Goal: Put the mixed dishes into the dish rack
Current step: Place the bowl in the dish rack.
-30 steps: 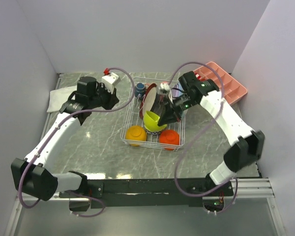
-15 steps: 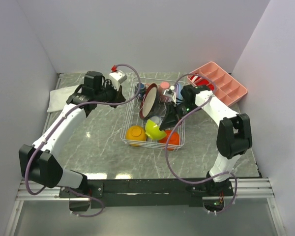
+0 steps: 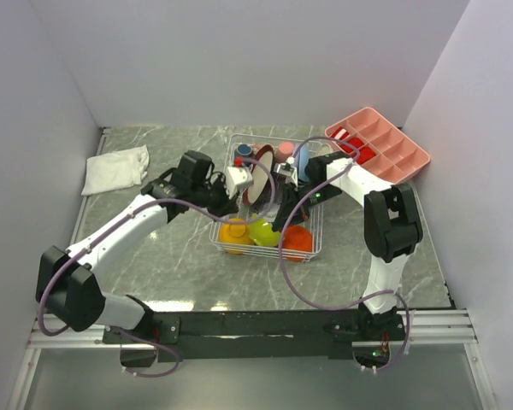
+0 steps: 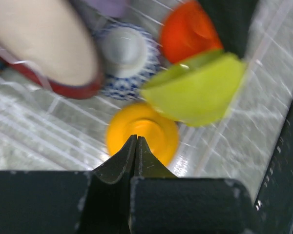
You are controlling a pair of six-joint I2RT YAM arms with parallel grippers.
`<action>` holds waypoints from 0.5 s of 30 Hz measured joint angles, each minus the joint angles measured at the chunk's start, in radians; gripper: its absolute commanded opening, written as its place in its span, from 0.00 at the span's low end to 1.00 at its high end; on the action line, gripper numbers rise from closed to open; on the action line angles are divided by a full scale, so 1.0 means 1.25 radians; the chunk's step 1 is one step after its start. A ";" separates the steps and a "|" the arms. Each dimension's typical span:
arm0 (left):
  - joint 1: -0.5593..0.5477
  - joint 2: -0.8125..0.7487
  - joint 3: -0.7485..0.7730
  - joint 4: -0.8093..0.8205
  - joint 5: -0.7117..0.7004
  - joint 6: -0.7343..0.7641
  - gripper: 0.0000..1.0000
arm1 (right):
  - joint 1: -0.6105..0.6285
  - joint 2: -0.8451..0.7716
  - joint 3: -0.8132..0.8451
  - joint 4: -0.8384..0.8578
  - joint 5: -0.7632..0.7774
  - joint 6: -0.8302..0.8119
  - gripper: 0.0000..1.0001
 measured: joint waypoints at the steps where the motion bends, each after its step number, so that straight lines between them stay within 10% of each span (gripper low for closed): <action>1: -0.015 -0.008 -0.011 -0.011 0.007 0.022 0.01 | 0.002 0.003 0.000 -0.001 0.001 -0.002 0.11; 15: -0.163 0.014 -0.081 0.067 0.026 0.069 0.01 | 0.006 0.006 -0.024 -0.002 -0.002 -0.054 0.33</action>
